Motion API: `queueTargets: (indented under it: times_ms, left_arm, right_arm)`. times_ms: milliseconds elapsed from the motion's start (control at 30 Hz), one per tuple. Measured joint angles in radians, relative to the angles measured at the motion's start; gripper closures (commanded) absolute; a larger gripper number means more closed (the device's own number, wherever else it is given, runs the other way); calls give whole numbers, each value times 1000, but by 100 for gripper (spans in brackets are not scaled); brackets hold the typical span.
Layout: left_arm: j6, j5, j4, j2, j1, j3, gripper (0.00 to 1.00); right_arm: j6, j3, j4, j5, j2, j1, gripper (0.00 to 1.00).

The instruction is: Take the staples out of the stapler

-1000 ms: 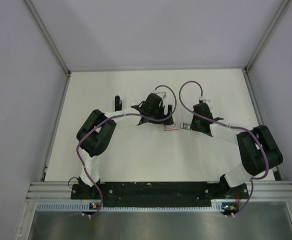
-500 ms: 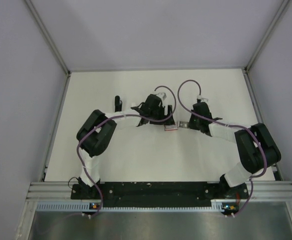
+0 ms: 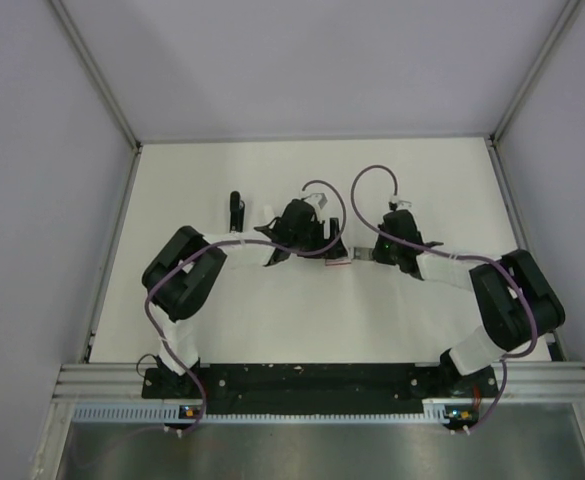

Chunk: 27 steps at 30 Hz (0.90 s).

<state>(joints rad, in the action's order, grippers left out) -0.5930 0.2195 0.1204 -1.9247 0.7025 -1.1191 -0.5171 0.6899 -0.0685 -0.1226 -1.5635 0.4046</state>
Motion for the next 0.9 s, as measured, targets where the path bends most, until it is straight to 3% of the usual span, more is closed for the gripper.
queueTargets:
  times_ms: [533,700,900]
  left_arm:
    - [-49,-42,120,222,39,321,16]
    - [-51,-64,120,233,48,332,14]
    - [-16,-111,7,211,51,252,13]
  right_arm:
    - [-61,-172,44,-37,201,153,100]
    - [-87,-173,80,-84,226,161,100]
    - [-89,-170,127,-146,234,161,100]
